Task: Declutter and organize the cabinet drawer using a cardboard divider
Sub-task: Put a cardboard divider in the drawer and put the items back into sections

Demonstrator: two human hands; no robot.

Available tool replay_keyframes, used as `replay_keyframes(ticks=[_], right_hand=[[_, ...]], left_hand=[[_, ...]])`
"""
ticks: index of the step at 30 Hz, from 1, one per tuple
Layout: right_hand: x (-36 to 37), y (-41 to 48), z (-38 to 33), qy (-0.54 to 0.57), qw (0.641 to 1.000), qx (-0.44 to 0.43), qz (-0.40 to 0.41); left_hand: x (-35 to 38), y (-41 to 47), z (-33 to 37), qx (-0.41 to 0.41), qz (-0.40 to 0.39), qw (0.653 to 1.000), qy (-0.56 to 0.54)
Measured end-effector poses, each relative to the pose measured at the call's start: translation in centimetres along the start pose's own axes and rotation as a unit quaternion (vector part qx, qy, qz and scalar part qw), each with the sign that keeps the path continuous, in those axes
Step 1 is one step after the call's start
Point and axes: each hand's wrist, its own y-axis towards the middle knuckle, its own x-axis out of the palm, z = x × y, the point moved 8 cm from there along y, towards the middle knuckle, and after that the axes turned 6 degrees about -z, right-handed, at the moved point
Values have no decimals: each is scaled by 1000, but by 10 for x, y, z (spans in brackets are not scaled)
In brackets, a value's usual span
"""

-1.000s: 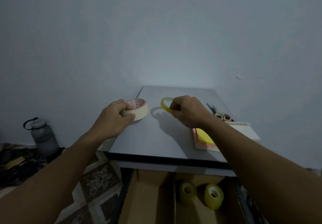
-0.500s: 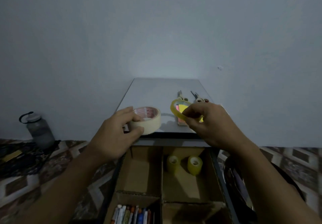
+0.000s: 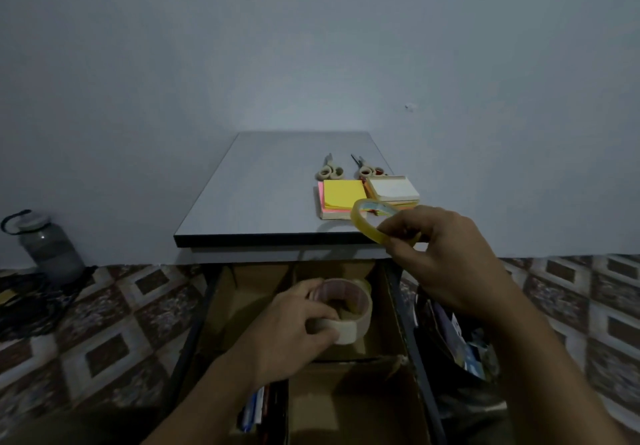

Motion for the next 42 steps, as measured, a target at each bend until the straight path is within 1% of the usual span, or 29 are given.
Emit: replay_keyframes(ticks=[5,10,16,22,25,27,29,31,33,38,40,42], right_hand=[[3,-3,11,2,1000,5,-11],[10,-8,24,4,1000,15,-17],[25,-7,30,6,999,22,-46],[41,-9,36,14,997,36,-70],[45,-11,39,6,997,34,-68],[47,-13,41,6,997,39,-71],[52,-15,44,5,996,41,-82],[61,-16,46,-1,995,39,-97],[74,-16,47,-15,993,31,-116],[120,-15,54,-81,977,21,-196],[137,-15,55,-91,966,18,-242],[149,-13,53,-103,957,7,-270]], left_hand=[[23,23,-9,-35,-73,994,70],[43,44,-22,-68,-141,978,139],[53,50,-26,-71,-159,961,215],[56,54,-33,-69,-146,958,237],[53,51,-33,-63,-129,963,229],[45,44,-28,-42,-104,977,182],[31,34,-25,-19,-62,990,122],[10,23,-28,-9,-6,996,87],[-12,12,-40,-20,46,995,81],[-55,-11,-79,-54,133,988,63],[-67,-19,-97,-80,157,982,69],[-74,-23,-115,-110,169,976,81]])
